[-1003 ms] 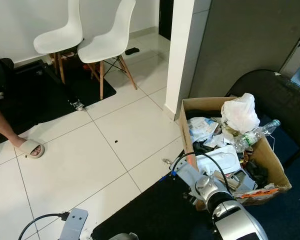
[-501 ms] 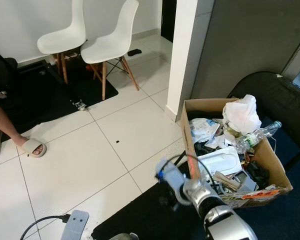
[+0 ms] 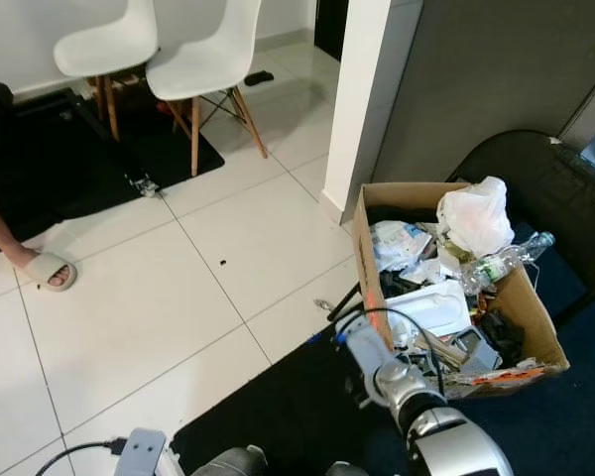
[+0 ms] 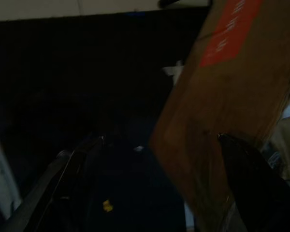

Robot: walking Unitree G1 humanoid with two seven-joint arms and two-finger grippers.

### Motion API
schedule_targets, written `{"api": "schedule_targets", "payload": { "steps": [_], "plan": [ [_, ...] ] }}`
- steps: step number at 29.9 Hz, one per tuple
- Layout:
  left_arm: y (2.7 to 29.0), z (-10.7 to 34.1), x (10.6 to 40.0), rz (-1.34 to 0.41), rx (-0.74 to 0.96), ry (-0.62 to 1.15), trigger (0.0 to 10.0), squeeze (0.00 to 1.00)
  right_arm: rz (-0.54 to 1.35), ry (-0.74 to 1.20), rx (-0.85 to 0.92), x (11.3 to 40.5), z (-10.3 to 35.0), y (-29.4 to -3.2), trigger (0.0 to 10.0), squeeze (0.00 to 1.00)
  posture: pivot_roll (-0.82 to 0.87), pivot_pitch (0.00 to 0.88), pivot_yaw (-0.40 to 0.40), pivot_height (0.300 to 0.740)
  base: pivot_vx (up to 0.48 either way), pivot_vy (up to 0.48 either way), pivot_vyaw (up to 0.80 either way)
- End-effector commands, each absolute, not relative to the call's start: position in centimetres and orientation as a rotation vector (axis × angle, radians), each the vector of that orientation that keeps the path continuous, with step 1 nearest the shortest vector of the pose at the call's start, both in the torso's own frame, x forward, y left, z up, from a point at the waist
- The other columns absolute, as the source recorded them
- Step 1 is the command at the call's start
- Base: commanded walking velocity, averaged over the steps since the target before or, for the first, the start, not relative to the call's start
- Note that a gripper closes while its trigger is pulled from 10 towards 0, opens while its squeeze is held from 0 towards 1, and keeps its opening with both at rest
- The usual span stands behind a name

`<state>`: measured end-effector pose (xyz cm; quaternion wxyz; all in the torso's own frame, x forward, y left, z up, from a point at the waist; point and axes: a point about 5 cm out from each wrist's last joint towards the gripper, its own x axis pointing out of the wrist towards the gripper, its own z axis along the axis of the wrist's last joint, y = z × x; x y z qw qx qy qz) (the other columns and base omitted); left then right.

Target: Picking trash to rubbish bin

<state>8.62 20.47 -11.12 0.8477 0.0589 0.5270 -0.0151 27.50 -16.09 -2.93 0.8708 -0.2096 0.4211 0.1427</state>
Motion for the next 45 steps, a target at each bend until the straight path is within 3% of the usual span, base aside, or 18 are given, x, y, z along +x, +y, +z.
{"api": "schedule_targets", "payload": {
  "steps": [1,3,9,16,20,21,22,23,28,29,33,39,45],
  "plan": [
    [20.1,-11.5,7.1,-0.048,0.118,1.159,10.0,0.0,0.195,0.864,-0.452,27.7,-2.7,-17.2,10.0,0.0,0.19,0.176,-0.107,0.74,0.0,0.0,0.0],
    [20.3,-11.5,6.8,-0.038,0.12,1.161,10.0,0.0,0.036,0.791,-0.466,29.0,-1.4,-18.7,10.0,0.0,0.2,0.181,-0.11,0.74,0.0,0.0,0.0],
    [20.5,-11.4,7.2,-0.035,0.124,1.145,10.0,0.0,-0.093,0.697,-0.463,30.6,0.4,-19.9,10.0,0.0,0.2,0.18,-0.11,0.74,0.0,0.0,0.0],
    [20.6,-11.2,7.9,-0.04,0.13,1.124,10.0,0.0,-0.114,0.636,-0.371,31.5,1.4,-19.8,10.0,0.0,0.2,0.176,-0.107,0.74,0.0,0.0,0.0],
    [20.7,-11.2,8.2,-0.041,0.135,1.12,10.0,0.0,0.006,0.605,-0.178,31.7,1.3,-17.9,10.0,0.0,0.19,0.163,-0.102,0.74,0.0,0.0,0.0],
    [20.8,-11.1,8.5,-0.042,0.139,1.117,10.0,0.0,0.114,0.554,0.087,31.8,1.5,-16.3,10.0,0.0,0.19,0.151,-0.094,0.74,0.0,0.0,0.0],
    [20.8,-11.1,8.5,-0.042,0.139,1.117,10.0,0.0,0.114,0.554,0.087,31.8,1.5,-16.3,10.0,0.0,0.19,0.151,-0.094,0.74,0.0,0.0,0.0],
    [20.9,-11.0,8.7,-0.043,0.143,1.114,10.0,0.0,0.196,0.477,0.297,31.9,2.1,-15.7,10.0,0.0,0.19,0.146,-0.091,0.74,0.0,0.0,0.0],
    [21.2,-10.9,9.3,-0.046,0.153,1.108,10.0,0.0,0.368,0.405,0.511,31.8,2.8,-14.7,10.0,0.0,0.18,0.124,-0.071,0.74,0.0,0.0,0.0],
    [21.3,-10.8,9.6,-0.058,0.167,1.107,10.0,0.0,0.501,0.409,0.518,31.2,2.7,-14.0,10.0,0.0,0.16,0.108,-0.055,0.74,0.0,0.0,0.0],
    [21.4,-10.7,10.3,-0.079,0.187,1.105,10.0,0.0,0.643,0.489,0.414,29.4,1.1,-13.6,10.0,0.0,0.14,0.086,-0.041,0.74,0.0,0.0,0.2],
    [21.3,-10.4,11.4,-0.096,0.201,1.086,10.0,0.0,0.718,0.628,0.235,26.9,-1.4,-13.6,10.0,0.0,0.13,0.067,-0.028,0.74,0.0,0.0,0.8],
    [21.5,-10.1,12.5,-0.103,0.216,1.073,10.0,0.0,0.682,0.97,-0.06,21.4,-6.1,-15.7,10.0,0.0,0.13,0.032,-0.017,0.74,0.0,0.0,0.79]
  ]
}}
